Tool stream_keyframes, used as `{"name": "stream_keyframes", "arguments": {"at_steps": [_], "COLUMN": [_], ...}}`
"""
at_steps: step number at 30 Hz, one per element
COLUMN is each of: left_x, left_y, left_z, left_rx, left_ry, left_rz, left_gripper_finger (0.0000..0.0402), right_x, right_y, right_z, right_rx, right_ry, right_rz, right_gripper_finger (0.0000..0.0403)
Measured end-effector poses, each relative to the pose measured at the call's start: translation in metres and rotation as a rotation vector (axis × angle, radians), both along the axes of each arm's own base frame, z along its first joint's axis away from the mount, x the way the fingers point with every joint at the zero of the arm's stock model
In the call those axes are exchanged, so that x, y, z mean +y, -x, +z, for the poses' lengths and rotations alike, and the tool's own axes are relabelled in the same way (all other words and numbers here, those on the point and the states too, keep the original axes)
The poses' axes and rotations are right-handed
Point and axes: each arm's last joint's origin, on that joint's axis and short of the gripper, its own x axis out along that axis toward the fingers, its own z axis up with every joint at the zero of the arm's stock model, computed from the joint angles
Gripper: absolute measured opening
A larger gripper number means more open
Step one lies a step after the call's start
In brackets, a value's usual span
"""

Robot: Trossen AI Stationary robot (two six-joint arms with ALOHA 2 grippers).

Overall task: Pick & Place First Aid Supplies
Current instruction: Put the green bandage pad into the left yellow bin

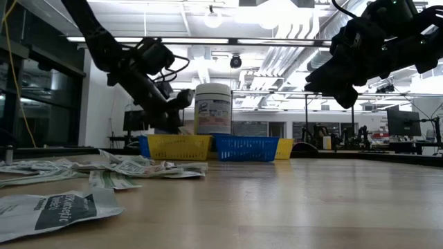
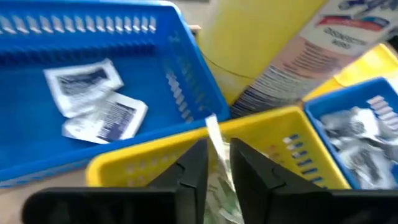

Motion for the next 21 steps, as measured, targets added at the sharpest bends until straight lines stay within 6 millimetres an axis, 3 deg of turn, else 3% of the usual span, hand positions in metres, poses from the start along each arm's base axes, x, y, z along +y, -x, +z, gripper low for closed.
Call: {"name": "stream_keyframes", "arguments": {"at_steps": [5,12,21], "left_x": [0.005,0.002,-0.014], "left_y": [0.003,0.009,0.035], "left_z": [0.003,0.030,0.052], "left_rx": [-0.041,-0.088,0.007], "left_ry": [0.060,-0.017,0.036], "left_rz": [-0.073,-0.142,-0.182], "left_gripper_finger": [0.0096,0.0101,0.0101], "right_x": [0.000,0.000,0.000], "right_y": [0.000,0.000,0.000], "right_z": [0.000,0.000,0.000], "right_rx": [0.000,0.000,0.000], "right_ry": [0.000,0.000,0.000], "right_rz": [0.000,-0.001,0.000], "right_gripper_finger": [0.0110,0.0110,0.0110]}}
